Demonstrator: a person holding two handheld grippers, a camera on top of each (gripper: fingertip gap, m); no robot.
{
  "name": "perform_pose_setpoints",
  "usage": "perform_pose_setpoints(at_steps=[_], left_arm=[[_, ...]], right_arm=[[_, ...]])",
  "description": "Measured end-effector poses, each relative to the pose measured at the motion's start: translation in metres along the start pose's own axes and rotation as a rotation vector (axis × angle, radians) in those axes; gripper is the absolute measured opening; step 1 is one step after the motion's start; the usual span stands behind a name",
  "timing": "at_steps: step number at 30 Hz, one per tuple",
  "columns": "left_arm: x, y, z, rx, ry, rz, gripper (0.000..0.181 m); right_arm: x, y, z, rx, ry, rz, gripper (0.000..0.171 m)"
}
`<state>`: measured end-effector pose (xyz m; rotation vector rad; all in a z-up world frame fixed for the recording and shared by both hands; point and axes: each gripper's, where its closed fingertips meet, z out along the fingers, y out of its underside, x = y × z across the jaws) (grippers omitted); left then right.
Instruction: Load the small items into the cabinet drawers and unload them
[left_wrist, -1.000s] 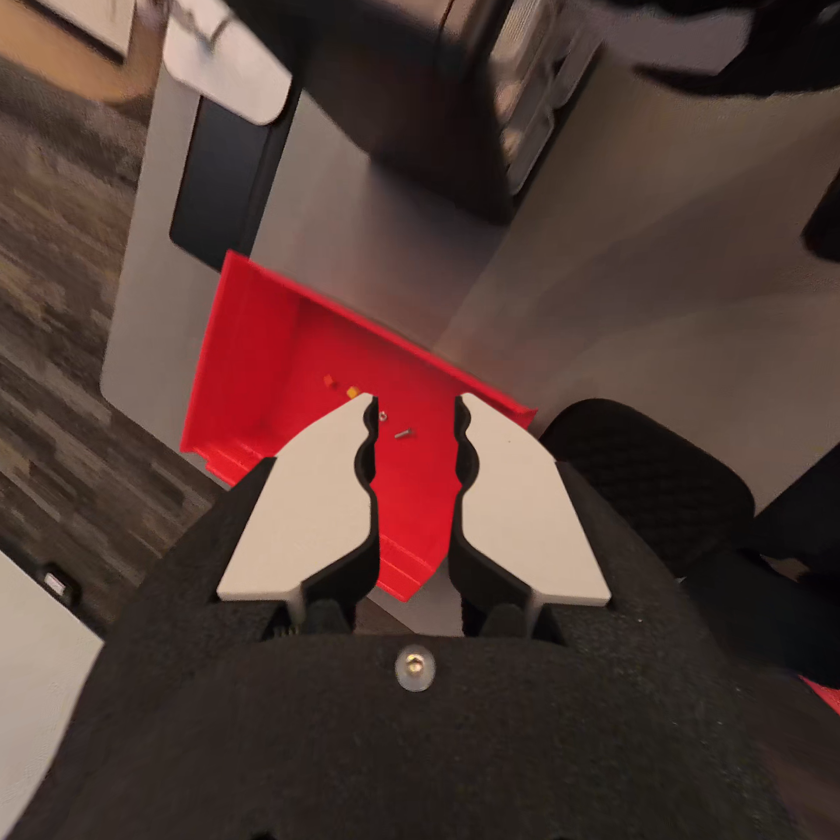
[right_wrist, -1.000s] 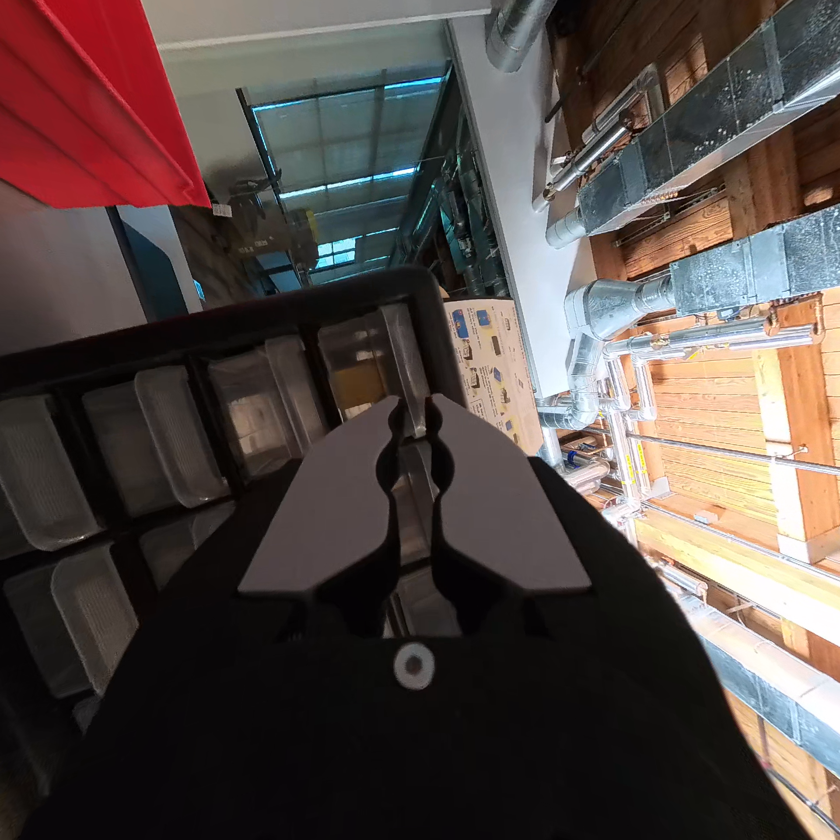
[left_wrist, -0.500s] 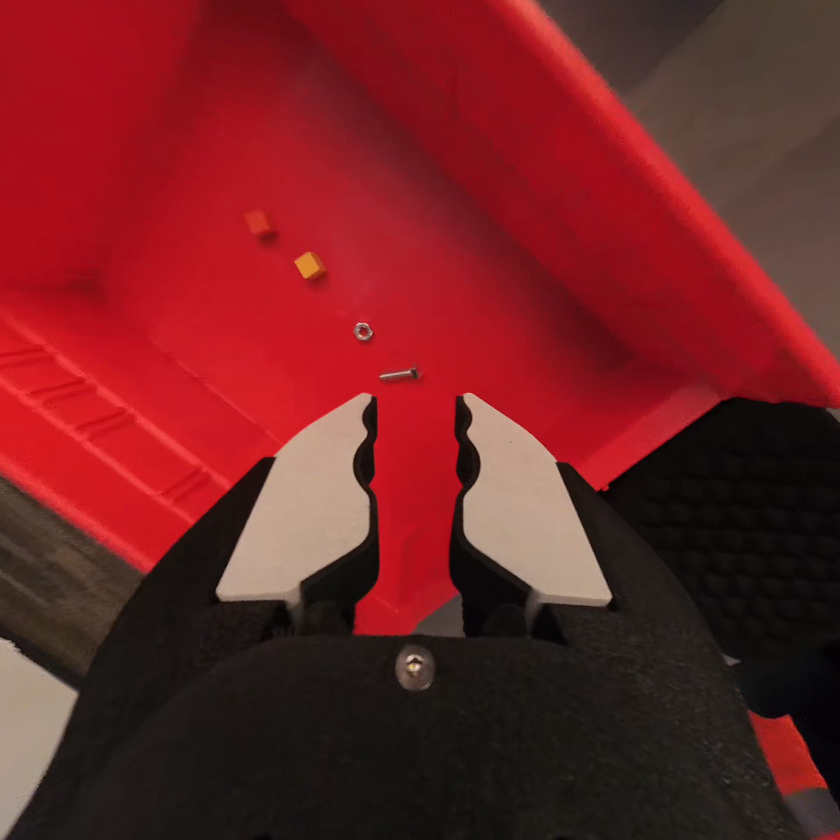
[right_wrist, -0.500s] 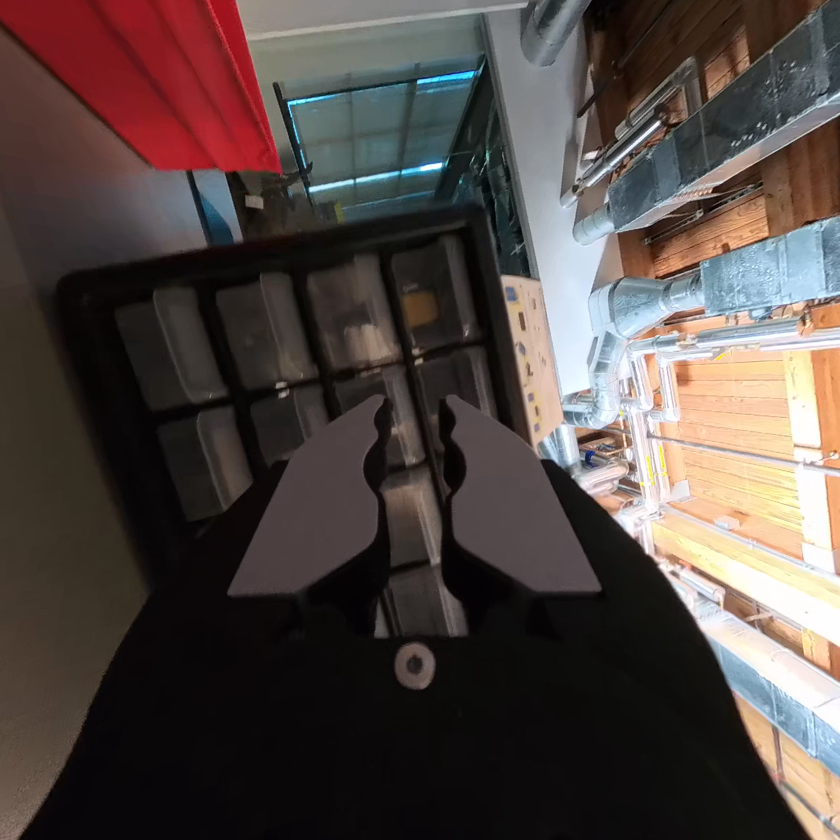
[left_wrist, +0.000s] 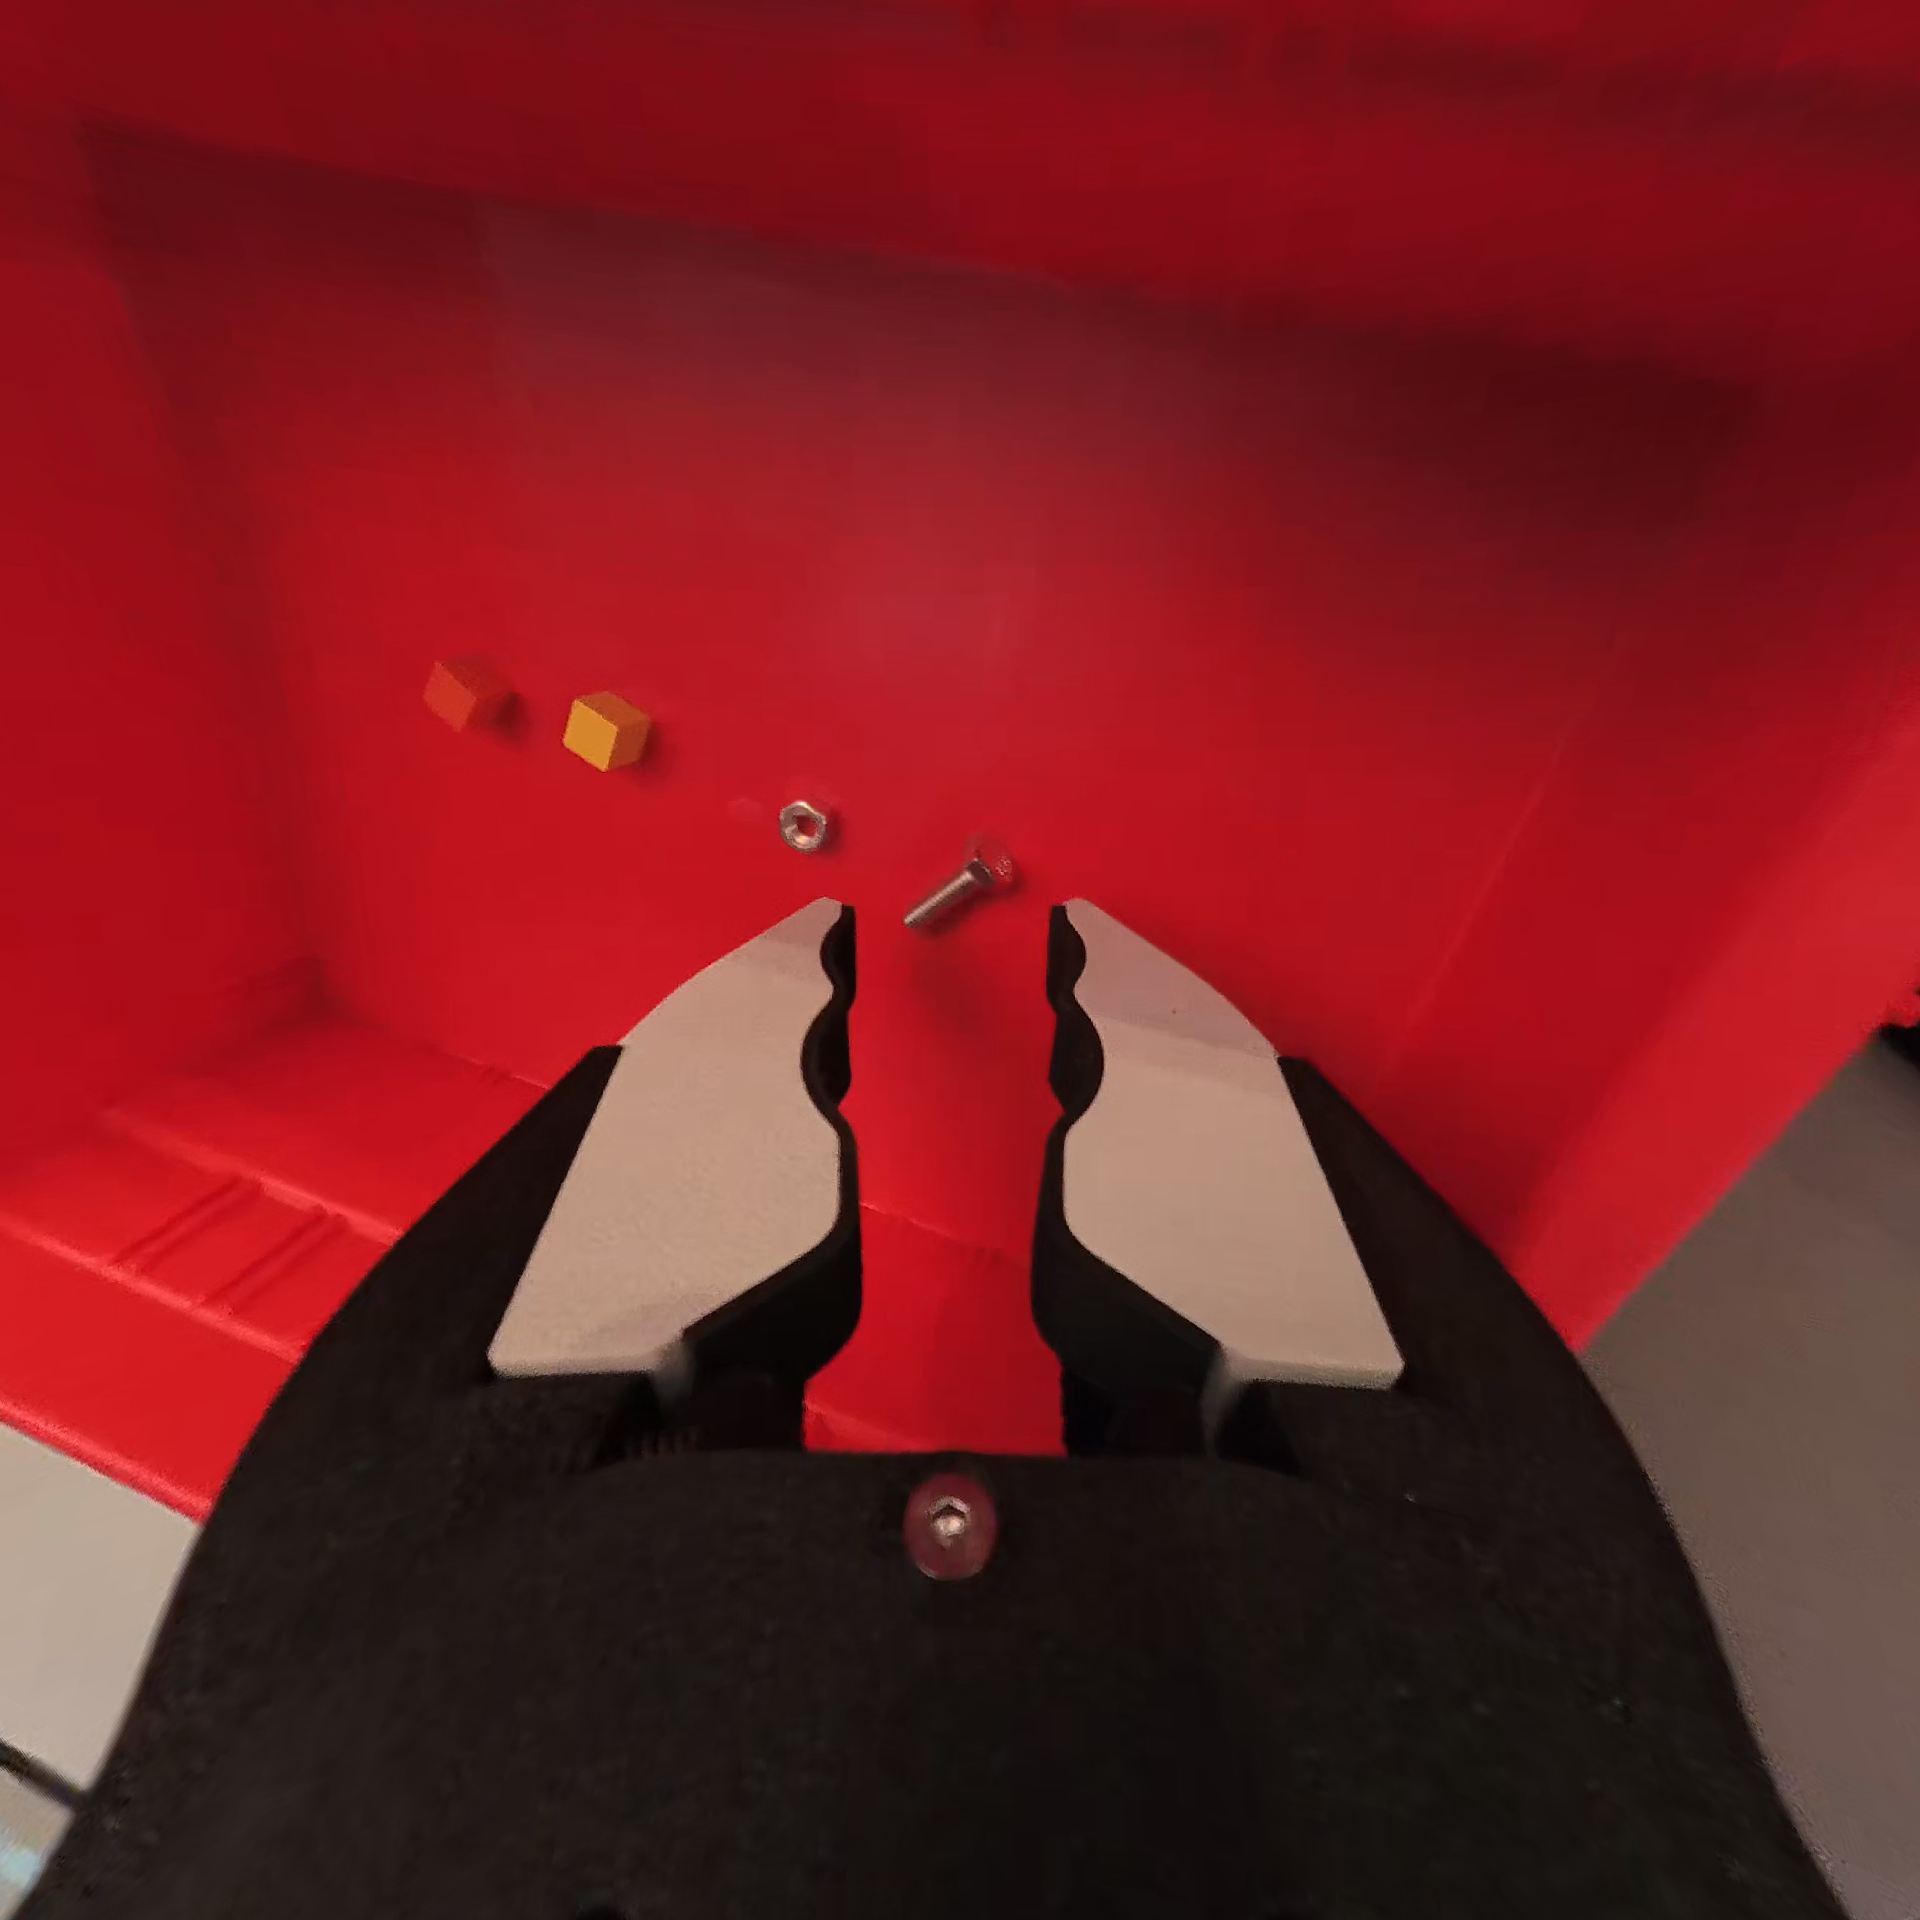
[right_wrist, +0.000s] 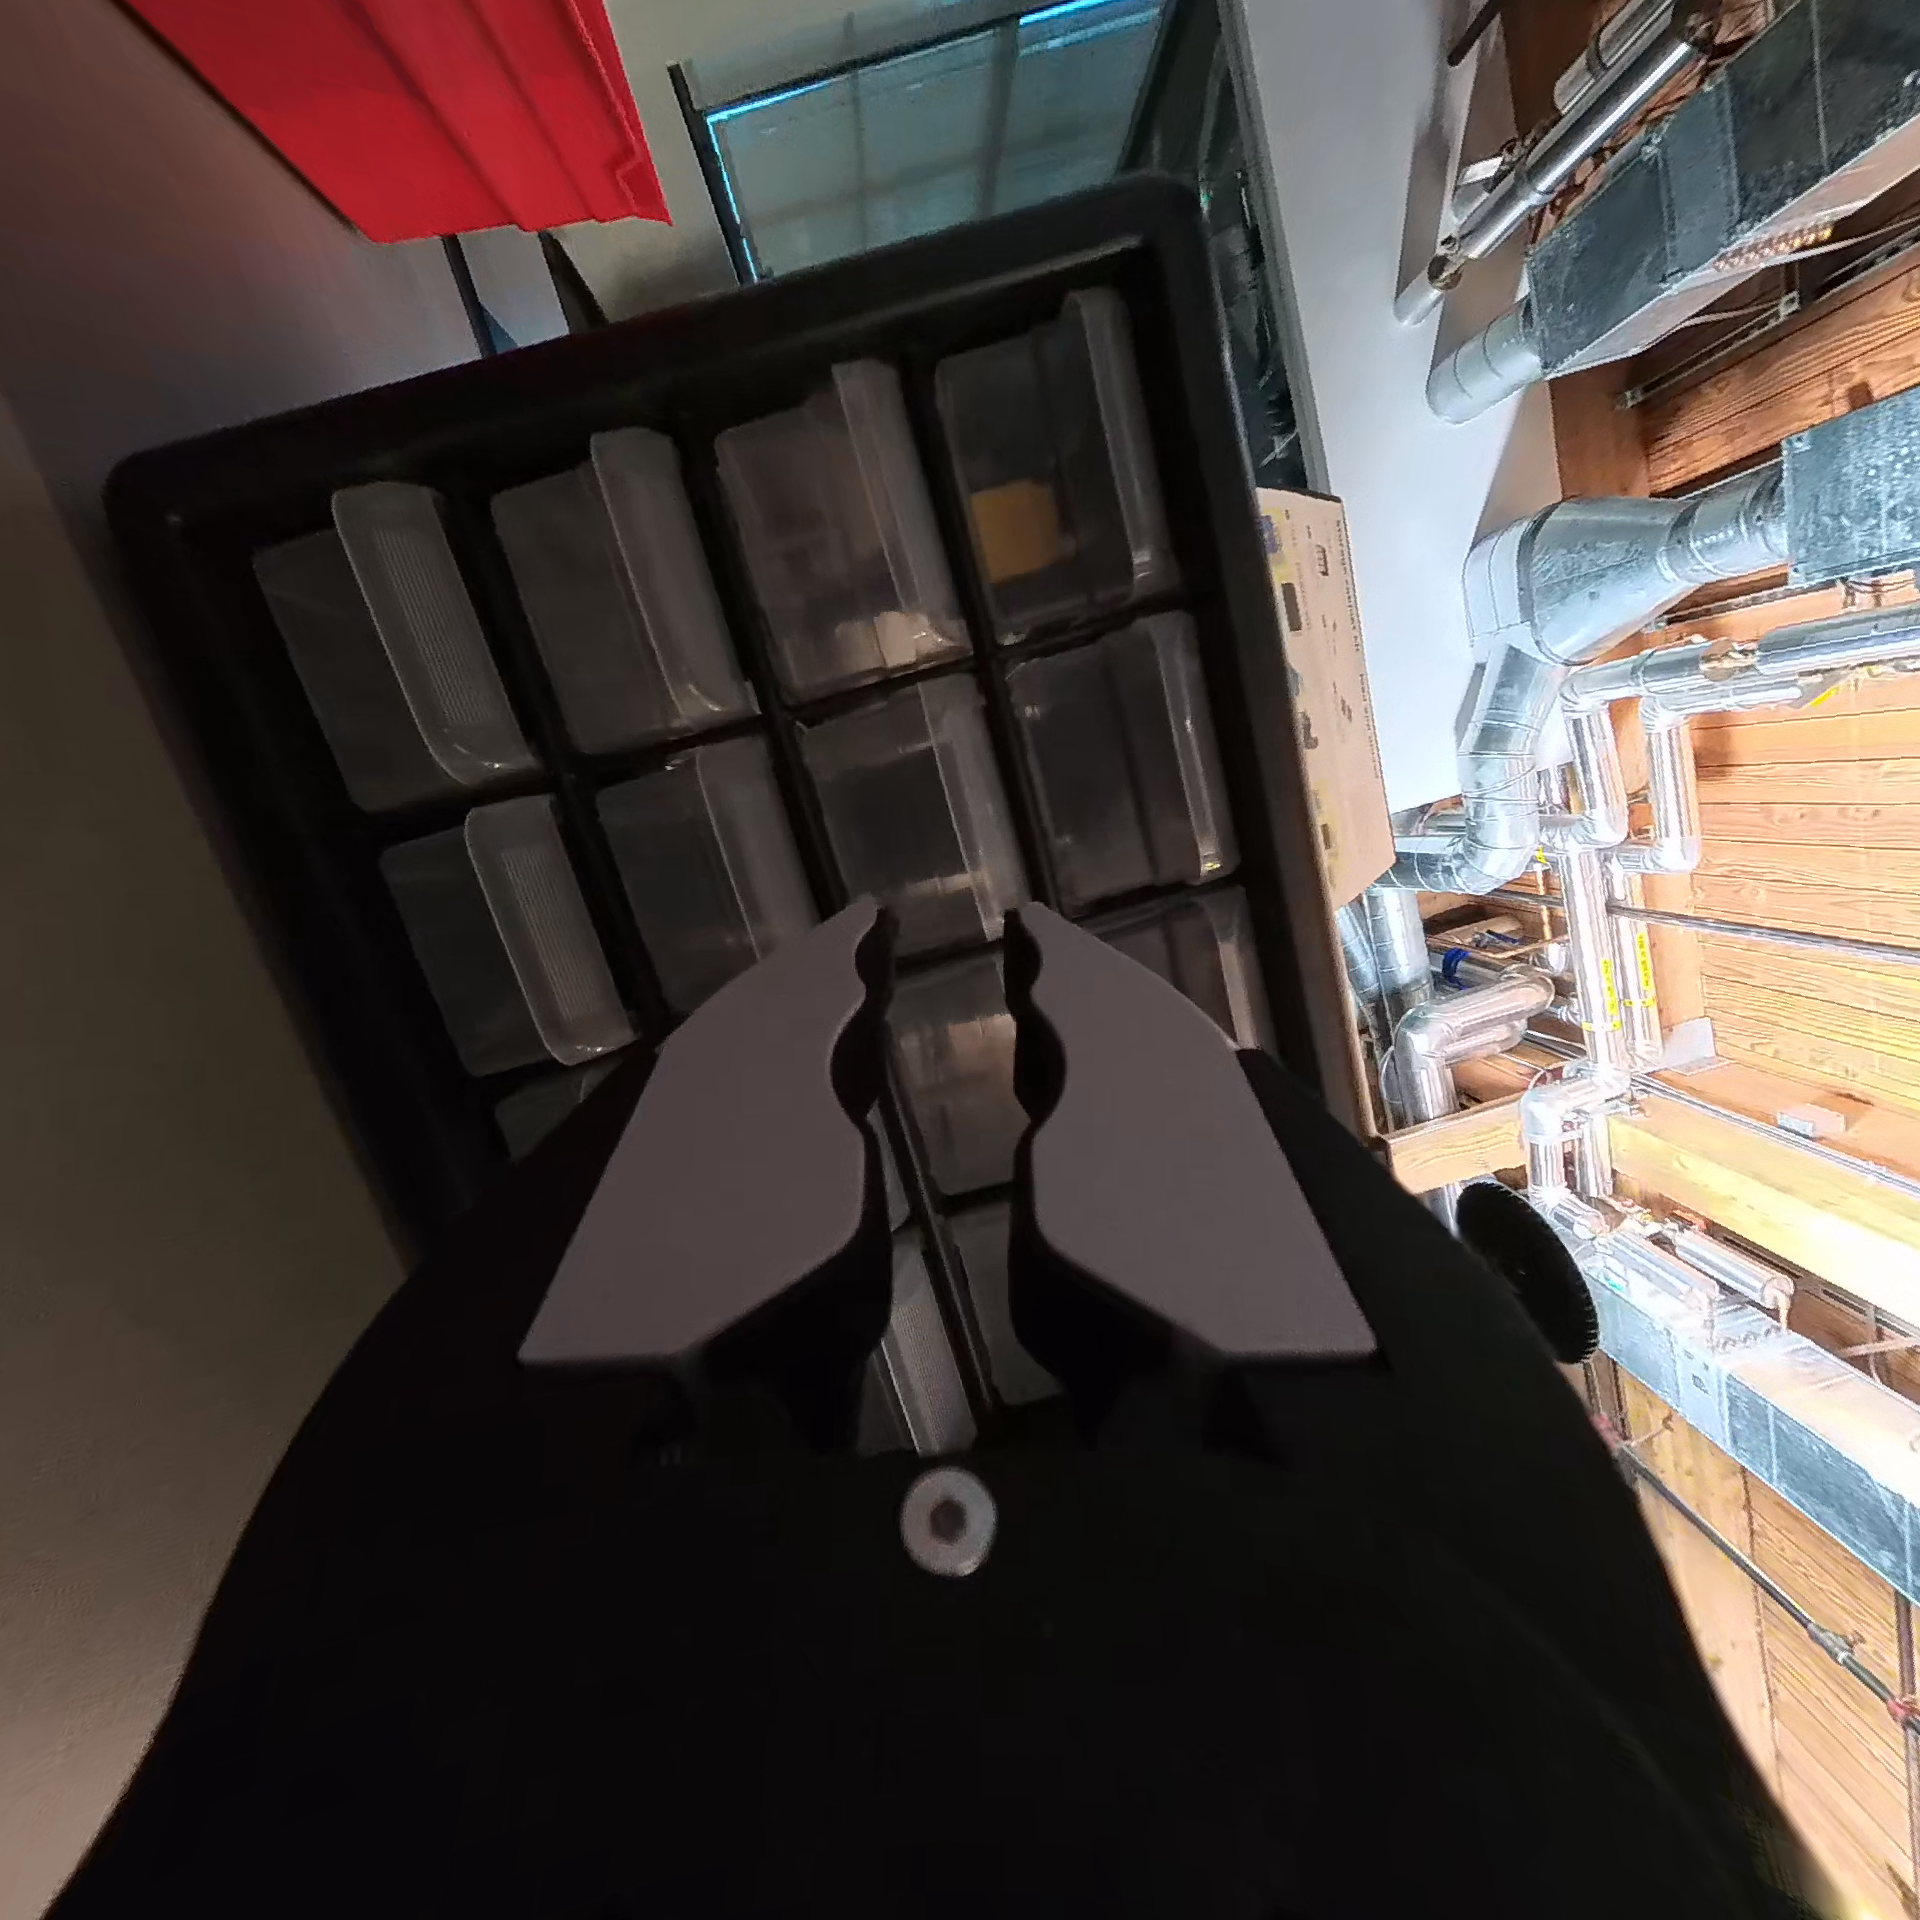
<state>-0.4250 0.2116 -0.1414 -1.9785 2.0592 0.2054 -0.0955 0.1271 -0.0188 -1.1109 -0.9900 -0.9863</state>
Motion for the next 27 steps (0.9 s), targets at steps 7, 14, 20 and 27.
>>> perform_pose_setpoints(at_steps=[7,14,20,27], left_arm=[[0.000,-0.004,0.007,-0.002,0.043,0.057,0.027],[0.002,-0.003,0.008,-0.013,0.051,0.065,0.013],[0.005,-0.006,-0.007,0.036,0.035,0.007,0.010],[-0.003,-0.023,-0.060,0.171,-0.009,-0.074,0.010]], right_arm=[[-0.006,-0.005,0.002,0.015,-0.016,-0.016,0.020],[0.006,-0.008,0.012,-0.005,0.066,-0.039,0.020],[0.004,-0.007,0.030,-0.048,0.100,-0.070,0.020],[0.008,-0.008,0.032,-0.026,0.142,-0.099,0.009]])
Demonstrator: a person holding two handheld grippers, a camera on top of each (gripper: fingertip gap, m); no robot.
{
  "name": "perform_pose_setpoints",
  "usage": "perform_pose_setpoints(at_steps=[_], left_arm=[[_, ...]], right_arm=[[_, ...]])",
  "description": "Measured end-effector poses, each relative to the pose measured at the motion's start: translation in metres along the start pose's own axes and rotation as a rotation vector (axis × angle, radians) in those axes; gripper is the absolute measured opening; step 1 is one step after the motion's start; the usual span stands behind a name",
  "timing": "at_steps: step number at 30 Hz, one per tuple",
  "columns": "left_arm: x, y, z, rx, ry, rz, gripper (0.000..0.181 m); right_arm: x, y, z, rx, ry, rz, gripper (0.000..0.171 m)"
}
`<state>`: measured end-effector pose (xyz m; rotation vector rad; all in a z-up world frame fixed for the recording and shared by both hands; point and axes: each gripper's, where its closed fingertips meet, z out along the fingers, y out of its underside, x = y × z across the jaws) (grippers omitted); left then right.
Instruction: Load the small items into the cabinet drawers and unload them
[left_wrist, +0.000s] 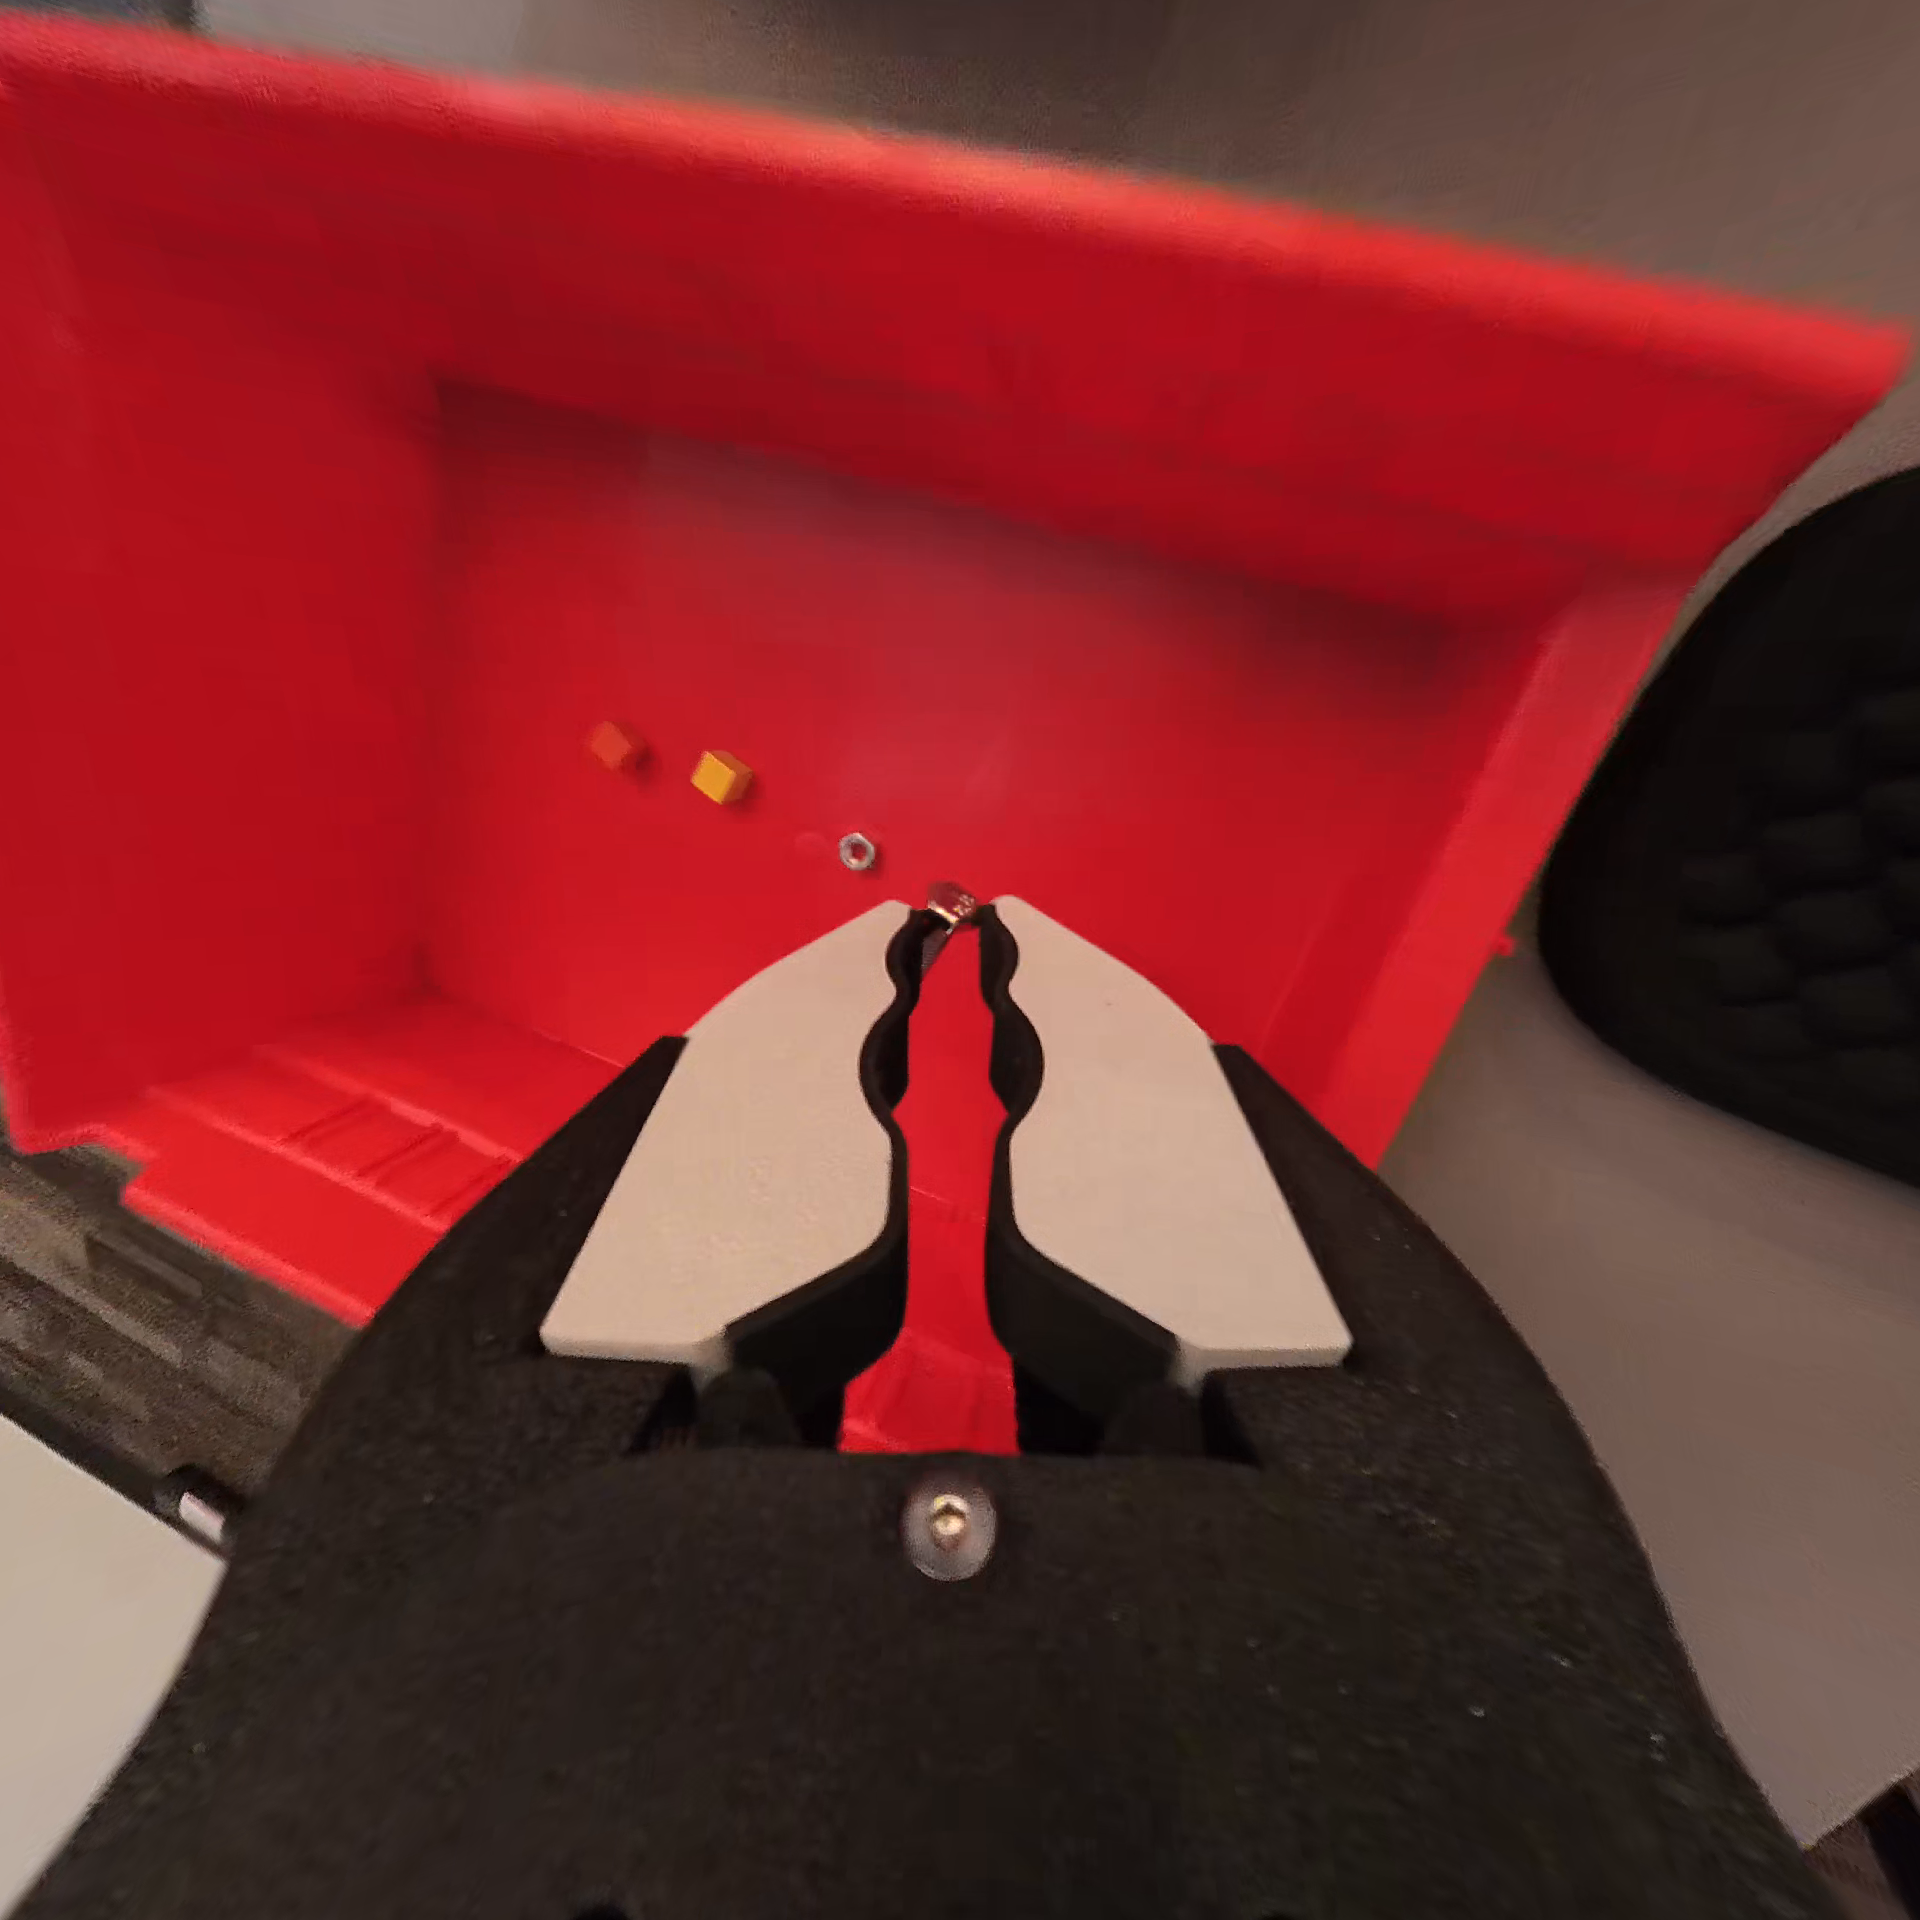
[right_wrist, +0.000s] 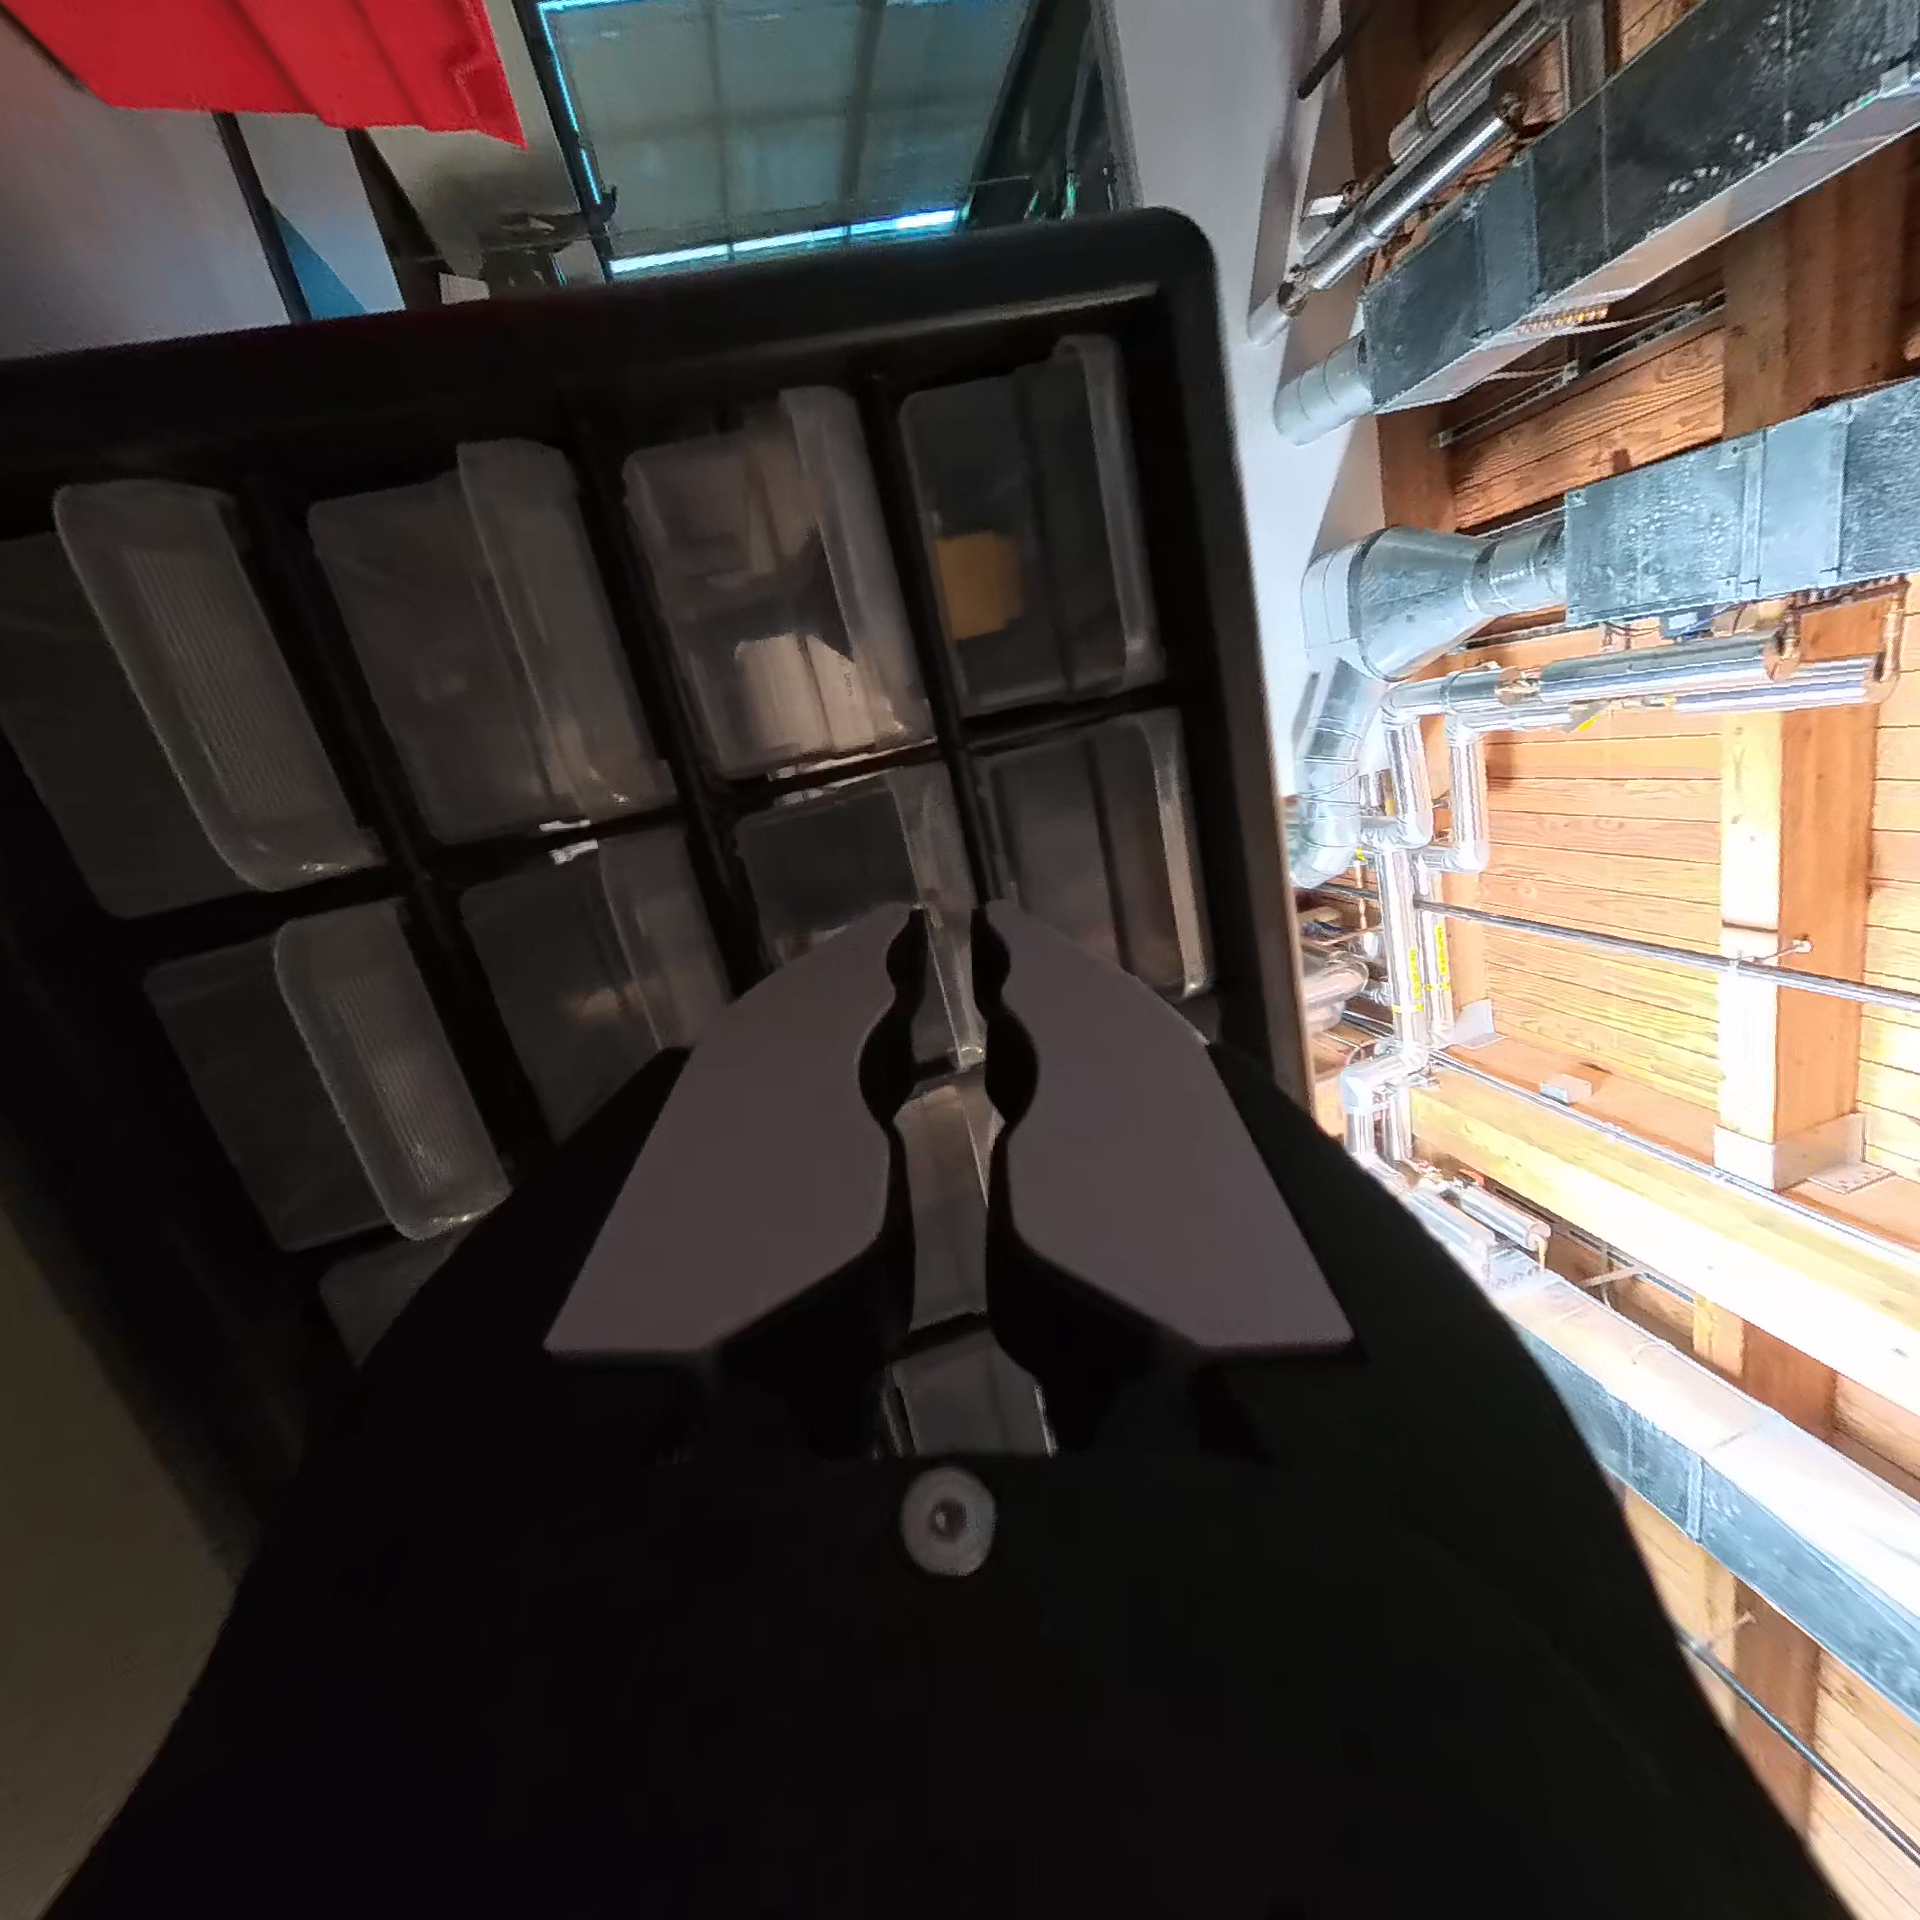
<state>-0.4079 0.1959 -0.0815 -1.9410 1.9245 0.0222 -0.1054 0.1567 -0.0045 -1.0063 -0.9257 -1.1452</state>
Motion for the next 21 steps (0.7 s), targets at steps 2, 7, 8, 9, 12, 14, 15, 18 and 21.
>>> perform_pose_setpoints(at_steps=[2,7,8,9,12,14,15,18,21], left_arm=[[0.001,-0.016,-0.018,0.057,-0.012,-0.010,0.010],[0.018,-0.059,-0.057,0.194,-0.001,-0.002,0.010],[0.024,-0.067,-0.062,0.209,0.006,0.004,0.010],[0.029,-0.074,-0.067,0.219,0.013,0.012,0.010],[0.043,-0.098,-0.080,0.257,0.016,0.052,0.010],[0.051,-0.116,-0.087,0.278,0.020,0.073,0.010],[0.054,-0.126,-0.090,0.291,0.021,0.083,0.010],[0.067,-0.161,-0.097,0.321,0.041,0.130,0.010],[0.078,-0.199,-0.098,0.328,0.048,0.210,0.010]], right_arm=[[0.001,-0.002,-0.005,0.010,0.001,-0.012,0.009],[0.007,-0.014,-0.031,0.050,0.013,-0.048,0.008],[0.009,-0.016,-0.038,0.053,0.010,-0.053,0.008],[0.010,-0.018,-0.043,0.052,0.008,-0.056,0.008],[0.014,-0.027,-0.061,0.069,0.011,-0.059,0.008],[0.017,-0.033,-0.072,0.085,0.017,-0.056,0.008],[0.018,-0.035,-0.076,0.089,0.018,-0.055,0.008],[0.022,-0.037,-0.084,0.088,0.021,-0.046,0.008],[0.026,-0.039,-0.090,0.094,0.029,-0.032,0.008]])
